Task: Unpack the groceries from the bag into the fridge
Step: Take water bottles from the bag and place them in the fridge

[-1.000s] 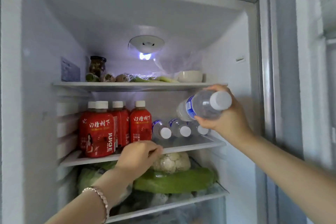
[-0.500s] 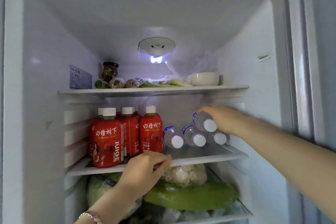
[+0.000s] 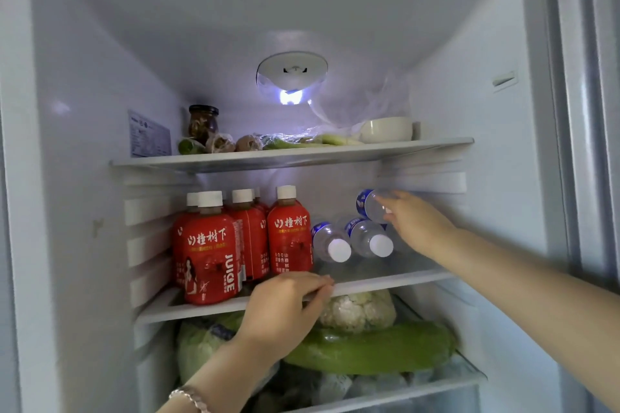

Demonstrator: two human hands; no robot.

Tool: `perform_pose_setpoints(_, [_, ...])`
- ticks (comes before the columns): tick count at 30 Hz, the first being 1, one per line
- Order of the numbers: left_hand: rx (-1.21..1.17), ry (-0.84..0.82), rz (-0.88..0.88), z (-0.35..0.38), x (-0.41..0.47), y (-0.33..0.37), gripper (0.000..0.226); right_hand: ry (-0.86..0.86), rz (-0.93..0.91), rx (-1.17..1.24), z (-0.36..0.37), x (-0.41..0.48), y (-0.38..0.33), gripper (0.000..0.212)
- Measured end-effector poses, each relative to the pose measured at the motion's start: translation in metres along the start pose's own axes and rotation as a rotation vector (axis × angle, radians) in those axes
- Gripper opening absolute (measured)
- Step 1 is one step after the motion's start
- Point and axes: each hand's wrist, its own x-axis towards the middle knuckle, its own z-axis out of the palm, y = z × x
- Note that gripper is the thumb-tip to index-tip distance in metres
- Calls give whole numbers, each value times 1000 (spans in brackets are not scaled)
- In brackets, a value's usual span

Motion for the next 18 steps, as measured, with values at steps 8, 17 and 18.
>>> perform_pose_setpoints(8, [-43,21,62,4,-1,-8,36,23,73,41,12,14,-10,51])
perform_pose_setpoints(17, [17,-63,72,-5,1,-7,34,89,81,-138,-4,-61,-43,43])
perform_pose_setpoints(18, [27,-90,70,-7,1,-5,32,67,44,-88,-4,-73,-45,37])
